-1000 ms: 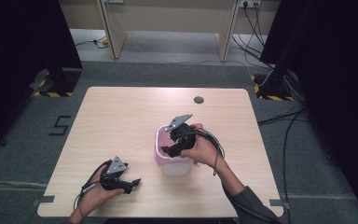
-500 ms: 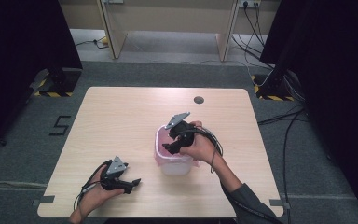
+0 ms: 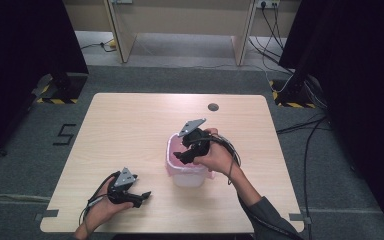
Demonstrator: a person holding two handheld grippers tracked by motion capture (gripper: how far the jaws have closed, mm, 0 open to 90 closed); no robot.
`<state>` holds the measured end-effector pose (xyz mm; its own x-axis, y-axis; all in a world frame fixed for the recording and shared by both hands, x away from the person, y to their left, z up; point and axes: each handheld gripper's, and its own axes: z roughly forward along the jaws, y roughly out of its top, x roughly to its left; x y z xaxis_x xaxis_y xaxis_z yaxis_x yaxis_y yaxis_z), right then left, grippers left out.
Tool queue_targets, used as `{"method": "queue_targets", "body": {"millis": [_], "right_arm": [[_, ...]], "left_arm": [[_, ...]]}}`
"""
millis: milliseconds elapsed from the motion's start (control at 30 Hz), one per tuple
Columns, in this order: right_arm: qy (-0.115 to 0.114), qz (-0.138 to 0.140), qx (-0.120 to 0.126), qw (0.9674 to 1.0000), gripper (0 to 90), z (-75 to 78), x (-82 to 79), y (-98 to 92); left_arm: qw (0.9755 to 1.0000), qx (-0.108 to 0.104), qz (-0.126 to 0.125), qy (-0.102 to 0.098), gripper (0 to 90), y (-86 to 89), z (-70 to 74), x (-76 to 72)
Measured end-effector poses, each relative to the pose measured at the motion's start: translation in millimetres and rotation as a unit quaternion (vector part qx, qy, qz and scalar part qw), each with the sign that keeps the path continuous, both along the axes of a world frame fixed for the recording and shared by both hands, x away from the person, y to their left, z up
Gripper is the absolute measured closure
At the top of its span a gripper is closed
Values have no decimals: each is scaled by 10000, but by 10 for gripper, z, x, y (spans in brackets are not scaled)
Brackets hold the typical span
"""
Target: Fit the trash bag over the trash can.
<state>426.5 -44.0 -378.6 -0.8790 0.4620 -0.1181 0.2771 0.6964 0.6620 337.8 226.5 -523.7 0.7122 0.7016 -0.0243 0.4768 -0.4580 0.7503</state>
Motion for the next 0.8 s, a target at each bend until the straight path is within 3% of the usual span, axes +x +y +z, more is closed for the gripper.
{"method": "queue_targets", "body": {"millis": [100,300,500,700,767,800], "right_arm": [[87,82,172,9998,343,59,-31,5],[173,212,-4,9996,343,-51,-35,66],[405,67,-106,9991,334,-121,17,67],[239,-32,-30,9997,354,-83,48,28],[169,0,-132,9998,357,-86,46,28],[113,116,-363,9992,354,-133,45,41]], "left_arm": [[10000,2,0,-1,158,0,0,0],[10000,9,-2,-7,158,1,0,1],[10000,0,0,1,158,0,0,0],[10000,1,1,0,158,0,0,0],[10000,-1,2,1,158,0,0,0],[10000,8,-2,-6,158,0,0,2]]}}
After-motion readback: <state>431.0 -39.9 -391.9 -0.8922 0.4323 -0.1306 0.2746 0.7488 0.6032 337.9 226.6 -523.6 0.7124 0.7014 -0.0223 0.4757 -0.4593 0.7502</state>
